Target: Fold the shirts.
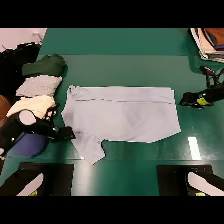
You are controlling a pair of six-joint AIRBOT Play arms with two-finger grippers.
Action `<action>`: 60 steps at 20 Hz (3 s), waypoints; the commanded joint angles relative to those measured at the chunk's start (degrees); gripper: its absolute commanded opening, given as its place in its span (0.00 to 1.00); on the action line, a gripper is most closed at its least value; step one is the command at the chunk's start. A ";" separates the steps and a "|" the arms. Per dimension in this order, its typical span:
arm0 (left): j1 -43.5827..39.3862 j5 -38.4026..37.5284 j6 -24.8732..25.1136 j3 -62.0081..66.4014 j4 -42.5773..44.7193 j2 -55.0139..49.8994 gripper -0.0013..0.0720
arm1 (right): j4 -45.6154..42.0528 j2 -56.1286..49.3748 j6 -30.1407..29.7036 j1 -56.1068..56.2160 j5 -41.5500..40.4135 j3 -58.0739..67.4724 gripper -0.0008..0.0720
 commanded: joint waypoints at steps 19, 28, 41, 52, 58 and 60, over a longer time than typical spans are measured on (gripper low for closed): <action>-2.03 3.56 4.85 2.36 -8.07 1.55 0.05 | 6.75 4.35 0.74 -11.28 9.44 -21.57 0.73; -2.03 3.65 4.85 2.36 -7.93 1.55 0.05 | 15.87 4.31 0.24 -3.87 -5.07 -30.25 0.23; -2.03 -7.45 2.16 11.13 -2.40 9.03 0.05 | 6.99 28.30 0.92 -8.20 11.04 -26.80 0.02; -2.03 8.44 9.27 30.27 1.16 -13.29 0.05 | 6.97 0.00 0.83 1.11 3.21 -2.32 0.02; -2.03 14.36 12.20 37.92 1.68 -27.74 0.05 | 6.97 -14.23 0.85 3.74 2.23 10.95 0.02; -2.03 16.72 12.17 39.17 1.77 -29.68 0.05 | 6.97 -18.12 0.87 3.74 2.23 14.95 0.02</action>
